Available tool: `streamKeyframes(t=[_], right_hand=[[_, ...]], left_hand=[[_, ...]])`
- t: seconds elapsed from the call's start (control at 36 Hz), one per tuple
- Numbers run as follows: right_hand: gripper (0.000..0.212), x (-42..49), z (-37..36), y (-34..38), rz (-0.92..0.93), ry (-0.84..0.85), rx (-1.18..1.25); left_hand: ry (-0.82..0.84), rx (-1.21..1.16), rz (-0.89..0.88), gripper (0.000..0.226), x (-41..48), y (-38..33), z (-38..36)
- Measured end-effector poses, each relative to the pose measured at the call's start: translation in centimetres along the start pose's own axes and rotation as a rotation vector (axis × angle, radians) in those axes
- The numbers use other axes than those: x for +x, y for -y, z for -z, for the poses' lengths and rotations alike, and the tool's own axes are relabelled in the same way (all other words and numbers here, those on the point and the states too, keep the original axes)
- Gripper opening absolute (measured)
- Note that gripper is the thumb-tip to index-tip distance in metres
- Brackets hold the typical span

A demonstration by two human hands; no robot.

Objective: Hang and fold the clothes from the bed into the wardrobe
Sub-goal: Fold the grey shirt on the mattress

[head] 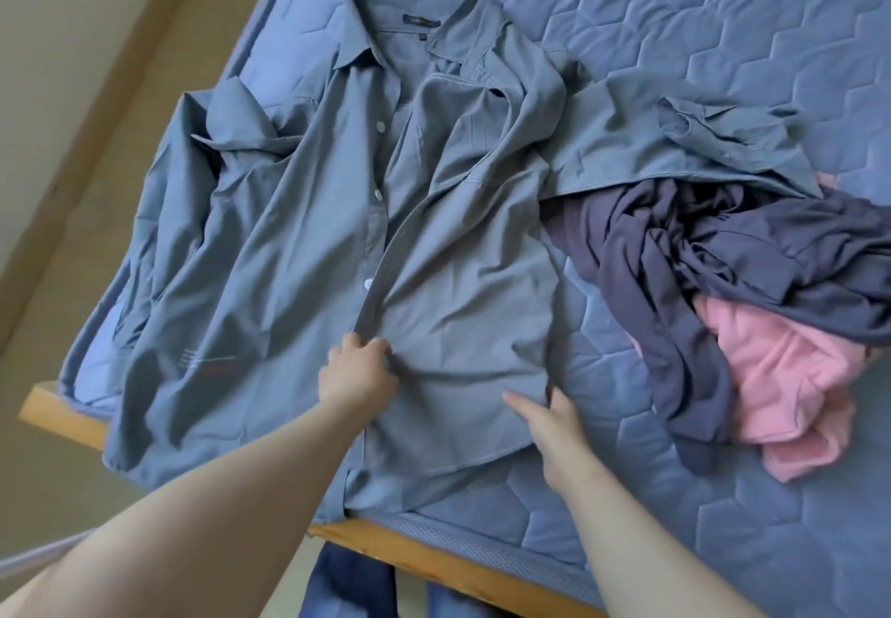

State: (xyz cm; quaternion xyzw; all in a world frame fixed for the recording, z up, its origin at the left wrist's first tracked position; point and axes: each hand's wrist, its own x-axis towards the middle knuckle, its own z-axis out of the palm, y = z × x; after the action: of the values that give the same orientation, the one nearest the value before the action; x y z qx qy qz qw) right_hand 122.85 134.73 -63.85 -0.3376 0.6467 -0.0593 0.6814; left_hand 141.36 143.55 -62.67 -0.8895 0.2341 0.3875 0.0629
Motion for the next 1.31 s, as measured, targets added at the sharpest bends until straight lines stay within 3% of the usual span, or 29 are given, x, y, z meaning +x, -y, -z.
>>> streamKeyframes(t=[0.08,0.17,0.31,0.33,0.39,0.47,0.58,0.69,0.78,0.86,0.92,1.08,1.22,1.28,1.31], right_hand=[[0.019,-1.3,0.3,0.3,-0.09,-0.051,0.311],[0.018,-2.9,0.6,0.5,-0.208,0.112,0.651],[0.028,-3.7,0.0,-0.5,-0.135,0.232,0.878],[0.03,-3.9,-0.4,-0.4,-0.144,0.213,0.883],[0.011,-3.3,-1.0,-0.4,-0.165,0.113,0.899],[0.026,-2.1,-1.6,-0.7,-0.169,0.049,0.823],[0.037,-2.5,-2.1,-0.7,-0.079,0.165,0.621],[0.03,-2.4,-2.3,-0.3,-0.158,0.207,0.494],[0.042,-1.8,-2.6,-0.5,-0.222,0.014,0.324],[0.026,-1.7,-1.9,-0.8,-0.141,-0.312,0.26],[0.027,-2.0,-0.7,-1.5,-0.053,-0.464,0.172],[0.019,-3.5,2.9,-4.3,-0.015,-0.702,0.027],[0.027,-3.9,4.3,-4.5,-0.007,-0.866,0.237],[0.02,-3.9,4.7,-4.8,-0.002,-0.963,0.263],[0.015,-4.1,4.9,-4.7,-0.02,-0.982,0.304]], left_hand=[[-0.085,-0.042,0.04,0.049,-0.6,0.5,0.0],[0.026,-0.253,0.052,0.055,-0.4,1.3,-0.5],[0.116,-0.307,-0.028,0.047,-0.5,2.6,-0.7],[0.126,-0.312,-0.037,0.044,-0.6,2.9,-0.7],[0.139,-0.352,-0.04,0.037,-0.8,3.4,-0.8],[0.179,-0.48,-0.057,0.033,-1.0,3.8,-1.0],[0.252,-0.731,-0.006,0.036,-1.2,4.1,-1.2],[0.298,-0.805,0.011,0.039,-1.3,4.3,-1.6],[0.279,-0.845,0.024,0.037,-1.2,4.4,-1.6],[0.206,-0.782,0.027,0.04,-1.2,4.8,-1.4],[0.166,-0.744,0.036,0.049,-1.4,5.2,-1.1],[0.152,-0.655,0.063,0.077,-2.4,5.9,-0.3],[0.234,-0.469,0.112,0.04,-3.3,6.0,-0.6],[0.276,-0.369,0.096,0.017,-3.8,5.9,-1.1],[0.28,-0.341,0.09,0.021,-4.0,5.9,-1.4]])
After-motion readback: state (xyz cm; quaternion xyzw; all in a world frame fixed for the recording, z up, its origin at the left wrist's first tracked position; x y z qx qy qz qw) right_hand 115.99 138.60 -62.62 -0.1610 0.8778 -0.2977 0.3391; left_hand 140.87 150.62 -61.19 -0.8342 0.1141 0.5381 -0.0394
